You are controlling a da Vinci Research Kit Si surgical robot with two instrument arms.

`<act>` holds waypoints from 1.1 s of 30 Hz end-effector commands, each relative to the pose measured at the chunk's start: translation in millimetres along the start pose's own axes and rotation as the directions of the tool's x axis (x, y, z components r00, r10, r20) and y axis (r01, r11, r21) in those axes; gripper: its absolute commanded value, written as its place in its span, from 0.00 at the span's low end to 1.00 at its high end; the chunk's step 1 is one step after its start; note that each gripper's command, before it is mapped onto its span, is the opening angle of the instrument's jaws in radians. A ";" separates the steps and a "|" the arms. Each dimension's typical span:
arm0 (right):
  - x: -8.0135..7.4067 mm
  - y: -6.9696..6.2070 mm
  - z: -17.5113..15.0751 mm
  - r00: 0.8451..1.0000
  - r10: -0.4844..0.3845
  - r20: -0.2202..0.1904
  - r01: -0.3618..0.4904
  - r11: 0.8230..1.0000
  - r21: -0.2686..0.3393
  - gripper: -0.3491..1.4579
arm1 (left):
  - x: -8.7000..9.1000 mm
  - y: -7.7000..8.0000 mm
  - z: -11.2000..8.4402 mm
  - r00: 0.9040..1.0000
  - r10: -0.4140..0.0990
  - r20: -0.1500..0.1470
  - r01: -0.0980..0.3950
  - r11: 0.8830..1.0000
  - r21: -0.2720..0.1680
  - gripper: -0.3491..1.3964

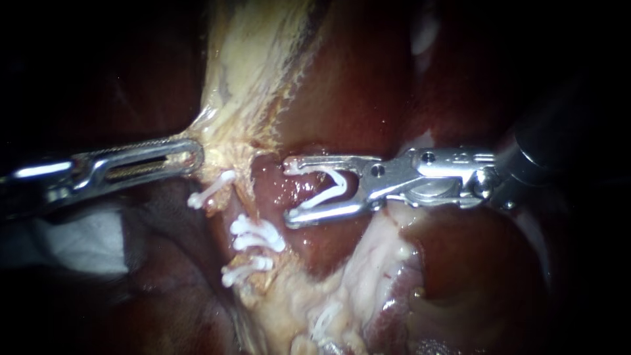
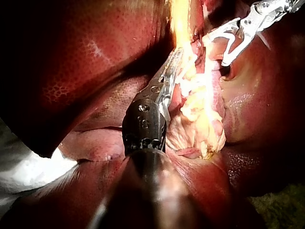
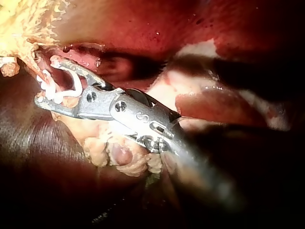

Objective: Clipping third clip right tube

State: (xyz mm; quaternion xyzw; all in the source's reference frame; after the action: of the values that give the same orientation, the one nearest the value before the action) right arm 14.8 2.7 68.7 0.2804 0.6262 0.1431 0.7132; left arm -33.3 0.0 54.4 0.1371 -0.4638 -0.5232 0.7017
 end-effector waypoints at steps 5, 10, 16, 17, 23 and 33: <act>-1.1 -0.1 1.5 0.999 0.034 0.000 -0.034 0.999 0.002 0.46 | -0.1 -0.3 -0.2 1.000 -0.001 0.000 0.001 1.000 -0.001 0.00; -2.6 0.0 3.4 0.998 0.063 0.001 -0.063 0.998 0.011 0.46 | -0.2 -0.9 -0.4 1.000 -0.002 0.000 0.002 1.000 -0.002 0.00; -4.0 0.4 4.7 0.996 0.084 0.022 -0.085 0.996 0.012 0.46 | -0.2 -1.4 -0.6 1.000 -0.002 0.001 0.002 1.000 -0.004 0.00; -4.3 0.5 4.8 0.996 0.084 0.032 -0.084 0.996 0.011 0.46 | -0.2 -1.5 -0.6 1.000 -0.002 0.001 0.003 1.000 -0.004 0.00; -5.2 1.1 4.9 0.995 0.092 0.035 -0.092 0.996 0.008 0.46 | -0.2 -2.2 -0.8 1.000 -0.003 0.002 0.003 1.000 -0.009 0.00; -5.1 1.3 6.2 0.993 0.112 0.040 -0.113 0.993 0.042 0.46 | -0.3 -2.8 -0.9 1.000 -0.004 0.001 0.004 1.000 -0.005 0.00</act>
State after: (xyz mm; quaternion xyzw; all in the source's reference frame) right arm 20.2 -0.6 73.9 0.3360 0.5993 0.1615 0.7084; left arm -34.2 -1.2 51.8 0.1357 -0.4628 -0.5258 0.7007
